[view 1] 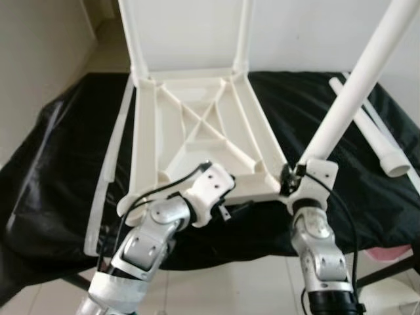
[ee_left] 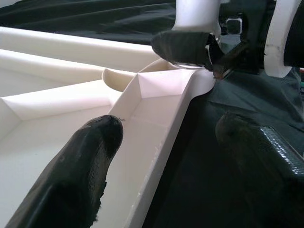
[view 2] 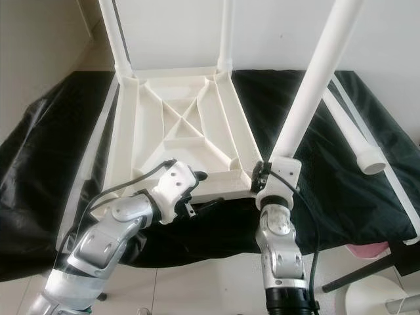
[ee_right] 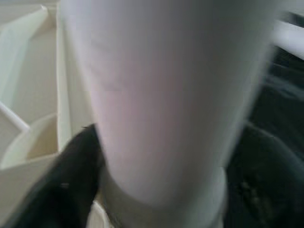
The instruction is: Building children table
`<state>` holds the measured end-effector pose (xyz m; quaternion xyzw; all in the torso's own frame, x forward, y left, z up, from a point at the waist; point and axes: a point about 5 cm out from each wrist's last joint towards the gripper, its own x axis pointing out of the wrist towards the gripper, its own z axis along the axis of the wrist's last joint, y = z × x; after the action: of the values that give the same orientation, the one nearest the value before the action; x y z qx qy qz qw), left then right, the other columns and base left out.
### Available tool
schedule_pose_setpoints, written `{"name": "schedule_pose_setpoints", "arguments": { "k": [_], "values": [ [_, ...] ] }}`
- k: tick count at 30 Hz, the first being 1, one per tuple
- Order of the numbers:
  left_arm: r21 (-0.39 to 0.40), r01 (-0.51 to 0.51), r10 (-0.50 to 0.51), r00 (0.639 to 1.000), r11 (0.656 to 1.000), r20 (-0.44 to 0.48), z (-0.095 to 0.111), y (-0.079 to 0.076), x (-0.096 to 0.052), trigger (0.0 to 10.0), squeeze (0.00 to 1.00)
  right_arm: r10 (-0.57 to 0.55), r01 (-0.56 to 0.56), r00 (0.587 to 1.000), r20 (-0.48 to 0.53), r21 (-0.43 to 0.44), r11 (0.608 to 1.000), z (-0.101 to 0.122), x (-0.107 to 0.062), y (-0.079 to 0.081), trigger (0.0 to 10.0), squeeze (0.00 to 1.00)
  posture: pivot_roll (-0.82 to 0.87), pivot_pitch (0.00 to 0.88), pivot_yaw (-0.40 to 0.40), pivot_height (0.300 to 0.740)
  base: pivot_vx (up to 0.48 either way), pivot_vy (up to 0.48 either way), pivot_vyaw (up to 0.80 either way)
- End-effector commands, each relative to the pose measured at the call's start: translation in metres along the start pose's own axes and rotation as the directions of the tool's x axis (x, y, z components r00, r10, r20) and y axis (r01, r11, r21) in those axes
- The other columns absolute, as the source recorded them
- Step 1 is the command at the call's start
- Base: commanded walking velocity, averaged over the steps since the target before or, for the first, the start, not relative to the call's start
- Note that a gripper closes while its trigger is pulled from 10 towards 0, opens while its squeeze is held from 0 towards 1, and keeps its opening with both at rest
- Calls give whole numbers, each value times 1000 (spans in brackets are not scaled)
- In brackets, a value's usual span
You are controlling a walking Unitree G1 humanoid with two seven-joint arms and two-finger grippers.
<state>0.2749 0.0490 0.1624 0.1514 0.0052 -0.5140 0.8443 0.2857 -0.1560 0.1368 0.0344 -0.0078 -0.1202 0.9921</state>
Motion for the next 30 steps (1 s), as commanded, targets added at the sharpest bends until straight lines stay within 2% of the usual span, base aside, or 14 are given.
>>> {"name": "schedule_pose_setpoints", "arguments": {
  "k": [1, 8, 9, 10, 11, 18, 19, 21, 24, 25, 27, 28, 29, 30],
  "values": [
    [3, -66, 66, 998, 998, -3, 1, 3, -2, 10000, 0, 37, -38, 998, 46, 9, 999, 7, -1, -1, 10000, 1000, 22, 91, -35, 740, 0, 0, 0],
    [-2, -69, 69, 998, 998, 1, 1, 3, -1, 10000, 0, 92, -93, 993, 79, 1, 996, 14, 2, -9, 10000, 1000, 14, 92, -39, 740, 0, 0, 0],
    [-7, -67, 67, 998, 998, 2, 1, 2, 0, 10000, 0, 129, -129, 988, 86, -5, 992, 15, 4, -13, 10000, 325, -1, 85, -31, 740, 0, 0, 0],
    [-9, -66, 66, 998, 998, 2, 0, 1, 0, 10000, 0, 147, -148, 985, 89, -4, 989, 15, 4, -14, 10000, 325, -8, 81, -25, 740, 0, 0, 0],
    [-7, -55, 55, 999, 998, 1, 0, 0, 0, 10000, 0, 181, -181, 979, 98, -14, 983, 17, 6, -17, 10000, 0, -13, 80, -18, 740, 0, 0, 0],
    [17, -36, 36, 999, 999, 2, 0, -1, 1, 10000, 0, 289, -284, 950, 120, -59, 957, 21, 13, -28, 10000, 0, -24, 72, 1, 740, 0, 0, 0],
    [15, -28, 28, 1000, 999, -4, 0, -1, 1, 10000, 0, 364, -358, 925, 110, -71, 931, 21, 14, -30, 10000, 0, -27, 68, 7, 740, 0, 0, 0],
    [16, -22, 22, 1000, 1000, -6, 0, -1, 2, 10000, 0, 401, -394, 910, 107, -83, 916, 21, 14, -31, 10000, 0, -31, 67, 12, 740, 0, 0, 0],
    [17, -20, 20, 1000, 1000, -13, 0, -2, 2, 10000, 0, 529, -523, 848, 41, -109, 846, 15, 14, -33, 10000, 0, -36, 67, 19, 740, 0, 0, 0],
    [17, -20, 20, 1000, 1000, -13, 0, -2, 2, 10000, 0, 529, -523, 848, 41, -109, 846, 15, 14, -33, 10000, 0, -36, 67, 19, 740, 0, 0, 0],
    [15, -21, 22, 1000, 1000, -13, 0, -3, 2, 10000, 0, 607, -597, 795, 22, -152, 788, 14, 14, -32, 10000, 0, -42, 70, 27, 740, 0, 0, 0],
    [18, -24, 24, 1000, 1000, -13, 0, -3, 2, 10000, 0, 627, -619, 779, 10, -149, 771, 13, 16, -32, 10000, 0, -47, 72, 34, 740, 0, 0, 0],
    [18, -24, 24, 1000, 1000, -13, 0, -3, 2, 10000, 0, 627, -619, 779, 10, -149, 771, 13, 16, -32, 10000, 0, -47, 72, 34, 740, 0, 0, 0],
    [26, -26, 26, 1000, 999, -9, 0, -3, 3, 10000, 0, 655, -646, 756, 8, -157, 747, 16, 19, -33, 10000, 0, -49, 76, 39, 740, 0, 0, 0]
  ]
}}
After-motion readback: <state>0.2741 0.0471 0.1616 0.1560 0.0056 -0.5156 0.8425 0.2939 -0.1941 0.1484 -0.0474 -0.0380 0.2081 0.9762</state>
